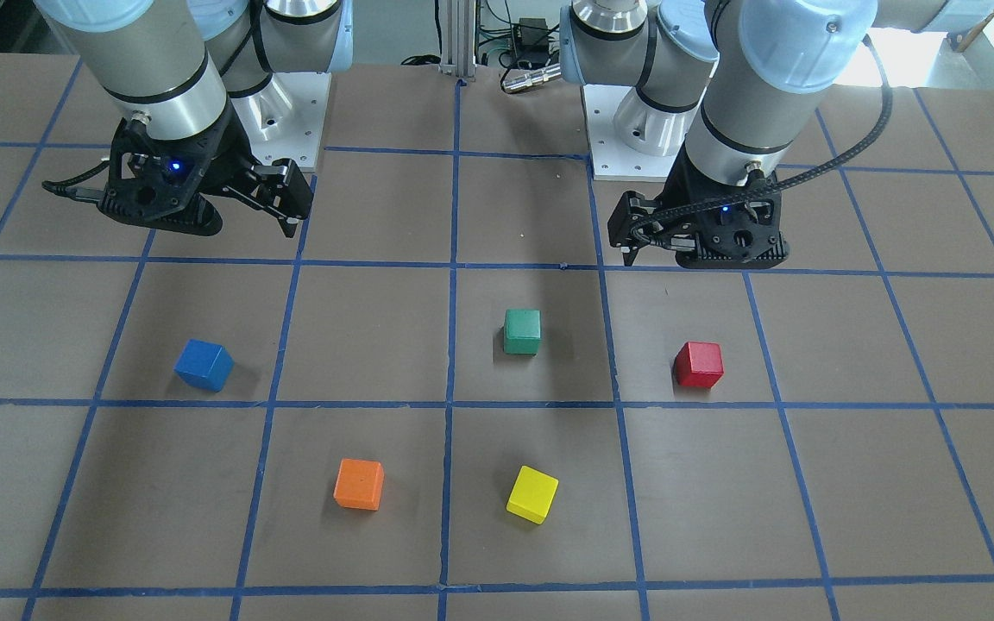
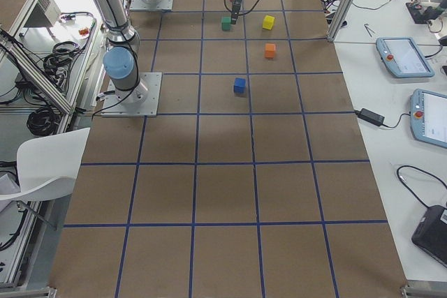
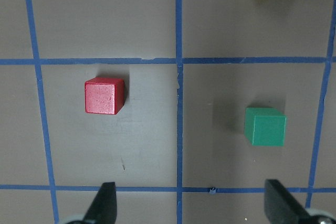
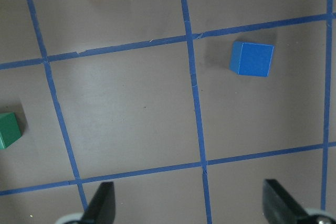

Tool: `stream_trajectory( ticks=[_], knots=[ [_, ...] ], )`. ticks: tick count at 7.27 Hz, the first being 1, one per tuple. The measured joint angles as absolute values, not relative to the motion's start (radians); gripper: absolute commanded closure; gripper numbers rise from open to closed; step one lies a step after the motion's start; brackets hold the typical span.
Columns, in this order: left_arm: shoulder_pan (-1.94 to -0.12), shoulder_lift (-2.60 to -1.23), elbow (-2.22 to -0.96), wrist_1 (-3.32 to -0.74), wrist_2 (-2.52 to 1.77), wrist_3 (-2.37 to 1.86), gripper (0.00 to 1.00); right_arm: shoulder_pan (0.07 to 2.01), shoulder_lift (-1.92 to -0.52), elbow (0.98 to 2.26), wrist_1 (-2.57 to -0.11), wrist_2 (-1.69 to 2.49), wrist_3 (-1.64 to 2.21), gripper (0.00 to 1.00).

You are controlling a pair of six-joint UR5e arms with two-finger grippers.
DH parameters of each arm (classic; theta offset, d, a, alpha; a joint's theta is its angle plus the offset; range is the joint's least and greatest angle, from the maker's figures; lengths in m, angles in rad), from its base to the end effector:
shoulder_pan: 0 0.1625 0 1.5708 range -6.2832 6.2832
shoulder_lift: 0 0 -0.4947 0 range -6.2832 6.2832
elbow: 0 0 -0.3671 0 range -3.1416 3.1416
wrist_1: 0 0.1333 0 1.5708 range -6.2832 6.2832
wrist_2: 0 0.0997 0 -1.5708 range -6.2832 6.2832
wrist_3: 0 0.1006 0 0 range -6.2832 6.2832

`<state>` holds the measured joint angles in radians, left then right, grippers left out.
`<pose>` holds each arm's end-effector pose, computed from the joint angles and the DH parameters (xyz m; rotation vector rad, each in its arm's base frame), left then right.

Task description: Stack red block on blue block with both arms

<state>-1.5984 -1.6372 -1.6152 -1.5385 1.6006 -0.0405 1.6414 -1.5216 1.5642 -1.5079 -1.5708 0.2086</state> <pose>-0.1438 -0.4854 0.5075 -0.0182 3.1068 0.1204 0.1668 -0.4690 0.5304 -0.2153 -3.1152 -0.1633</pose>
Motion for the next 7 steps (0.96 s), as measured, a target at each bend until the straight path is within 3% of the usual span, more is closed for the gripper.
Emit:
stream_trajectory(
  ticks=[7],
  knots=[
    [-1.598, -1.635, -1.629, -1.534, 1.600, -0.040, 0.00, 1.641, -1.522, 1.565, -1.508, -1.572, 0.207, 0.00]
  ],
)
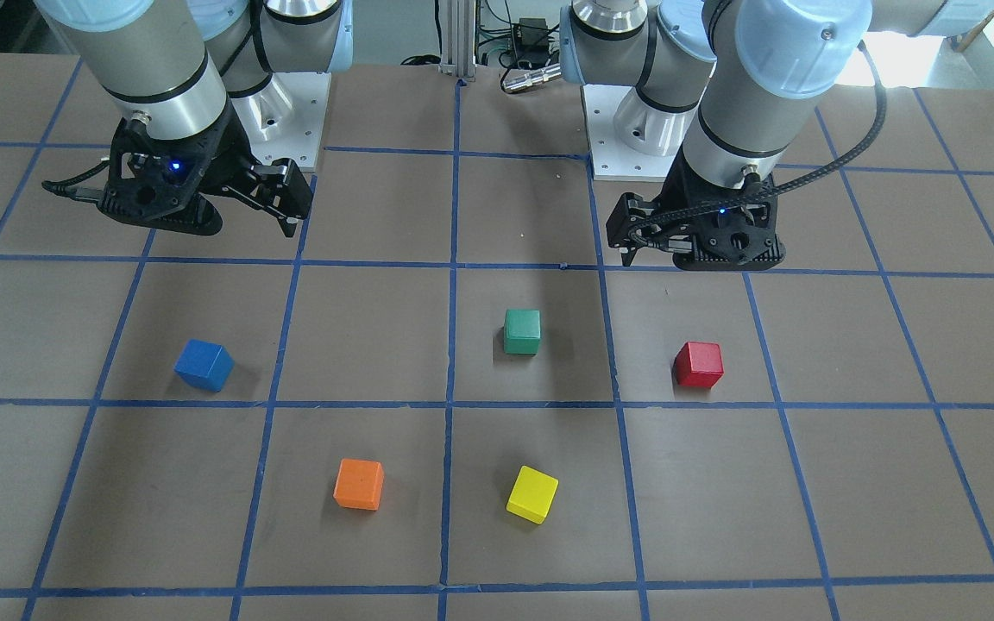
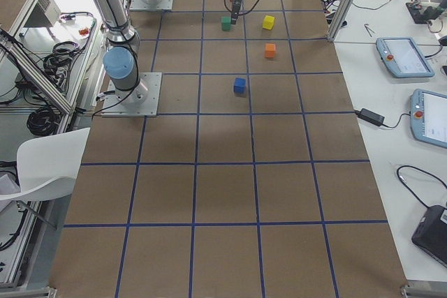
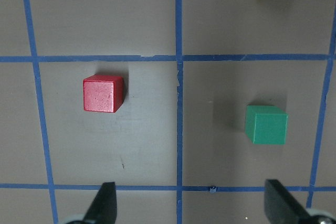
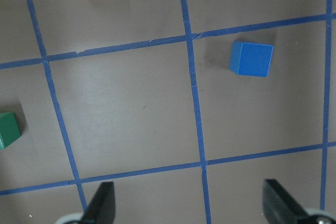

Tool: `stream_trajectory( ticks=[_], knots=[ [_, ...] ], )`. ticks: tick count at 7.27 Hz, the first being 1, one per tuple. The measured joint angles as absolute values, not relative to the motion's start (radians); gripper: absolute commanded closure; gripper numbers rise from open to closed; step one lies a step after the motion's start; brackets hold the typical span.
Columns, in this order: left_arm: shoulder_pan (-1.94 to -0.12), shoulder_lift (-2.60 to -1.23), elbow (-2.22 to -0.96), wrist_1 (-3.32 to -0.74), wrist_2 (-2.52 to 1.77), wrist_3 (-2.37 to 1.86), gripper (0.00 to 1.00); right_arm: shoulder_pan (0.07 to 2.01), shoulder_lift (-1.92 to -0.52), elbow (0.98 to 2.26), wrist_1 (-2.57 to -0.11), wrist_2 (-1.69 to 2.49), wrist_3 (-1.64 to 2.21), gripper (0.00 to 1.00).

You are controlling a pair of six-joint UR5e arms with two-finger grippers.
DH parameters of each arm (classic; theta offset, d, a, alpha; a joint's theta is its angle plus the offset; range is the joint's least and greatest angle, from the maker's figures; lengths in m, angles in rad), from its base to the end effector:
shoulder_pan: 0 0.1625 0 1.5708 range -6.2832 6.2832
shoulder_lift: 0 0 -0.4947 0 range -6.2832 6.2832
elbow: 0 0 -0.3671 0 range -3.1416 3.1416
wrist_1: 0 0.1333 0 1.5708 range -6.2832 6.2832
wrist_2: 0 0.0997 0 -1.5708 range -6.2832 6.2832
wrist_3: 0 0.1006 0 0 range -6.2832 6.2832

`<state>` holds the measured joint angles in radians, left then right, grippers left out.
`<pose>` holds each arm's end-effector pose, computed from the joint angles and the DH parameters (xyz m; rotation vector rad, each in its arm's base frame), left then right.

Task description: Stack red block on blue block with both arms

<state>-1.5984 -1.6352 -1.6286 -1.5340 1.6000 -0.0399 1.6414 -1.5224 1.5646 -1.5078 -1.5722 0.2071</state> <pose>-0.1438 -0.4832 0.5027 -0.0172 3.1067 0.1312 0.1666 -0.4687 0.5306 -0.2128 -3.1142 -0.1625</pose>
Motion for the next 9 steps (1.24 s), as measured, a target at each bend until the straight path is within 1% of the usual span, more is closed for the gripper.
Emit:
stream_trajectory(
  ticks=[6, 9],
  knots=[
    [-1.598, -1.629, -1.639, -1.536, 1.600, -0.031, 0.00, 1.641, -1.519, 1.567, -1.508, -1.573, 0.204, 0.00],
    [-1.552, -1.632, -1.662, -1.439, 1.601, 0.053, 0.00, 1.641, -1.516, 1.574, -1.506, -1.573, 0.205, 0.00]
  ],
)
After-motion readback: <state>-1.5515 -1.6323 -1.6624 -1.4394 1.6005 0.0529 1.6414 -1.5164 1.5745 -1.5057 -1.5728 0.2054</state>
